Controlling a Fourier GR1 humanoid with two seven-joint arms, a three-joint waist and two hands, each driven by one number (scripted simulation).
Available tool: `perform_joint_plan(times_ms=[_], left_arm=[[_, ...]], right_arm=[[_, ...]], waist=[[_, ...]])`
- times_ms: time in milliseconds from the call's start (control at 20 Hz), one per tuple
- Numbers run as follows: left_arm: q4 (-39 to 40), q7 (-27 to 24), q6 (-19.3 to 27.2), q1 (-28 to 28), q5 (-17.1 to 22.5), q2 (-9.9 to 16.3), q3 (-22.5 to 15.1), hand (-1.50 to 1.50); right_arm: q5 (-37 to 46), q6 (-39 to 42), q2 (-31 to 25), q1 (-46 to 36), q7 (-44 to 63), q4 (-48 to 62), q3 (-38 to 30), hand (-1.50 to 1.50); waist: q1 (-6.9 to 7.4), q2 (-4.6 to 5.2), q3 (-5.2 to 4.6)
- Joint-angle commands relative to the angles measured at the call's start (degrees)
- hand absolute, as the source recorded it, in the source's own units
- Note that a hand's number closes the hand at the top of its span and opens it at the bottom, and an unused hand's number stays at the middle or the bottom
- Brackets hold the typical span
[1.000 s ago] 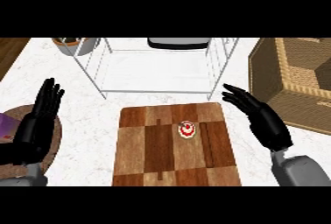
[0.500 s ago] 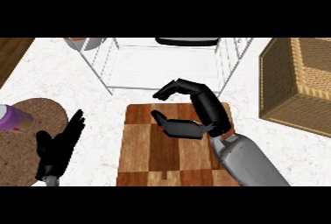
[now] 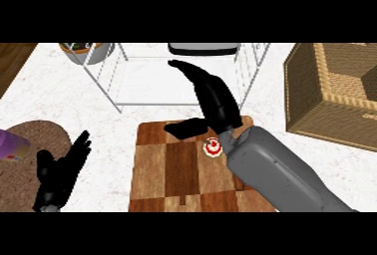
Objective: Pick the cupcake from the cutting board and place it in the basket
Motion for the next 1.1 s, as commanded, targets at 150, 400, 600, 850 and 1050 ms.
perform_joint_plan(times_ms=[150,400,600,850,1050], left_arm=[[4.21,1.94,1.27,4.4,-0.07,-1.69,-0.3,0.0],[0.52,5.13,0.54,4.84,0.2,-0.08,-0.41,0.0],[2.27,2.56,-0.69,5.28,1.12,-0.14,0.54,0.0],[0.91,3.8,0.56,5.25,0.33,-1.05,-0.21,0.0],[0.19,4.73,0.38,5.22,0.28,-1.37,-0.73,0.0]], right_arm=[[6.26,16.75,-9.13,-14.28,23.21,-4.22,2.45,-1.5],[-3.45,34.78,-13.63,-22.16,34.17,-10.29,-1.29,-1.5],[-14.99,46.68,-14.97,-24.47,42.31,-12.46,-4.2,-1.5],[-25.12,53.56,-19.38,-26.57,48.68,-13.98,-5.72,-1.5],[-29.84,53.53,-22.29,-27.27,50.3,-14.36,-4.97,-1.5]], waist=[[-2.21,-0.23,-0.64],[-1.74,0.05,-0.34],[-1.91,0.39,-0.4],[-2.08,0.41,-0.33],[-1.27,0.77,-0.31]])
